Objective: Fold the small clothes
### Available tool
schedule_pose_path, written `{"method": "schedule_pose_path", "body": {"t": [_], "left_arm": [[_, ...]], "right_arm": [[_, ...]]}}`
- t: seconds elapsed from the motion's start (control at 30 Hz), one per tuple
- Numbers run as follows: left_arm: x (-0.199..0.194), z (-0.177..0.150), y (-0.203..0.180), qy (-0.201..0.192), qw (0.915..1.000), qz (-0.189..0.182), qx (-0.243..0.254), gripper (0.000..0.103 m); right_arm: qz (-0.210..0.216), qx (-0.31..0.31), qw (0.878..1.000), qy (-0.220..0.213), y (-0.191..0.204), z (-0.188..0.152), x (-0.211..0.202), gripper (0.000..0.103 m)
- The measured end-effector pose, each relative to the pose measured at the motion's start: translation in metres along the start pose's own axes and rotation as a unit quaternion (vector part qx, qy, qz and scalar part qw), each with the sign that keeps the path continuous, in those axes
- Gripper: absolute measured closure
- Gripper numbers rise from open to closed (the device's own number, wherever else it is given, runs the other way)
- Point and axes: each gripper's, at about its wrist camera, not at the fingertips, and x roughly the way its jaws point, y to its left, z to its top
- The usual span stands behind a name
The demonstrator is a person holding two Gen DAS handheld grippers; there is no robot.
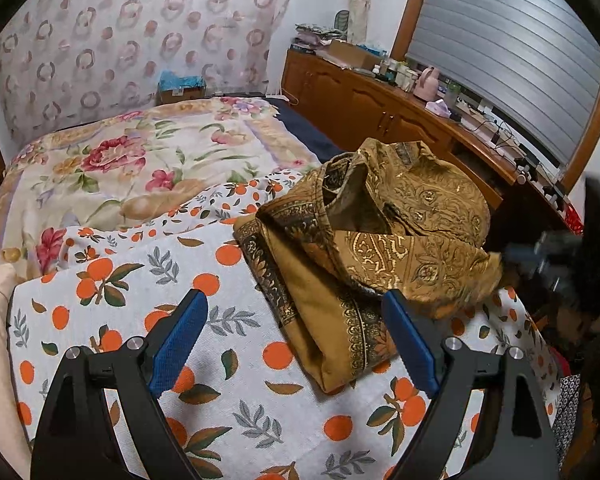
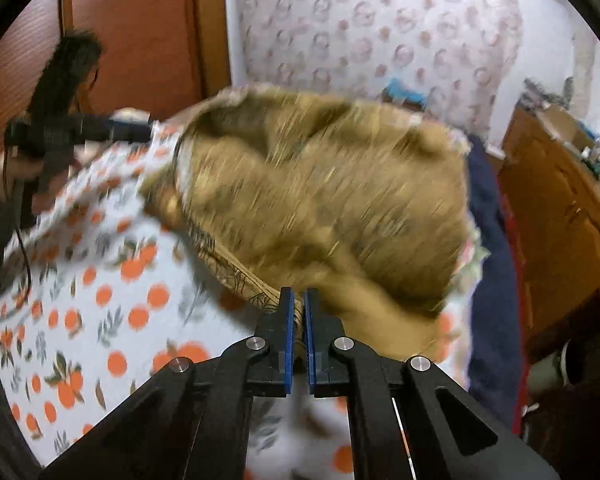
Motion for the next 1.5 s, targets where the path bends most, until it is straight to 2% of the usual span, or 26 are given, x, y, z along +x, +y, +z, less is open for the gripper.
{"method": "schedule_pose_path", "body": {"t": [0.17,0.27,0.37,0.5,0.53,0.6,0.67,0.77,0.8,0.9,1.0,1.07,1.2,1.3,1.4,1.43,1.47,1.5], "left_arm": [[0.002,0.000,0.004,-0.002,1.0000,0.004,-0.003,0.014],[0.006,0.001,0.006,-0.004,0.9999,0.006,-0.010,0.014],[0.017,0.007,0.005,0.000,0.9999,0.011,-0.012,0.014],[0.036,0.016,0.009,0.011,0.9995,0.028,-0.009,0.014],[0.041,0.018,0.012,0.013,0.9994,0.032,-0.010,0.014],[0.050,0.021,0.018,0.019,0.9989,0.039,-0.015,0.014],[0.061,0.027,0.026,0.026,0.9985,0.039,-0.028,0.014],[0.074,0.032,0.035,0.036,0.9978,0.026,-0.049,0.015],[0.077,0.032,0.037,0.040,0.9974,0.020,-0.056,0.017],[0.082,0.034,0.037,0.041,0.9970,0.014,-0.065,0.027],[0.083,0.036,0.033,0.041,0.9971,0.008,-0.063,0.043],[0.085,0.038,0.030,0.046,0.9966,-0.010,-0.068,0.059],[0.088,0.042,0.029,0.051,0.9963,-0.020,-0.066,0.065],[0.089,0.043,0.031,0.058,0.9949,-0.043,-0.071,0.088],[0.083,0.044,0.027,0.048,0.9953,-0.054,-0.064,0.094],[0.078,0.045,0.024,0.037,0.9959,-0.055,-0.061,0.094],[0.072,0.046,0.021,0.030,0.9959,-0.061,-0.060,0.095],[0.065,0.047,0.019,0.023,0.9958,-0.065,-0.060,0.095]], "right_arm": [[-0.053,-0.014,0.997,-0.063,-0.021,0.056,-0.020,0.099],[-0.097,-0.007,0.992,-0.082,-0.039,0.084,-0.007,0.099],[-0.139,0.032,0.988,-0.055,-0.065,0.099,0.043,0.099],[-0.147,0.058,0.987,-0.006,-0.069,0.093,0.100,0.099],[-0.145,0.065,0.987,-0.005,-0.068,0.093,0.102,0.098],[-0.138,0.077,0.987,-0.007,-0.066,0.089,0.096,0.081],[-0.134,0.083,0.987,-0.011,-0.063,0.084,0.084,0.054],[-0.124,0.099,0.987,-0.020,-0.070,0.067,0.051,0.038],[-0.116,0.108,0.987,-0.020,-0.076,0.070,0.044,0.037],[-0.060,0.135,0.989,-0.005,-0.084,0.050,0.037,0.036],[-0.038,0.158,0.987,0.002,-0.086,0.037,0.040,0.036],[-0.032,0.166,0.986,0.005,-0.088,0.033,0.047,0.036],[0.011,0.198,0.980,0.019,-0.106,0.036,0.065,0.035],[0.045,0.216,0.975,0.036,-0.117,0.037,0.075,0.035],[0.047,0.209,0.976,0.037,-0.124,0.042,0.079,0.035],[0.053,0.209,0.976,0.037,-0.125,0.043,0.078,0.040],[0.062,0.209,0.975,0.036,-0.124,0.043,0.078,0.052],[0.069,0.205,0.976,0.034,-0.120,0.041,0.076,0.057]]}}
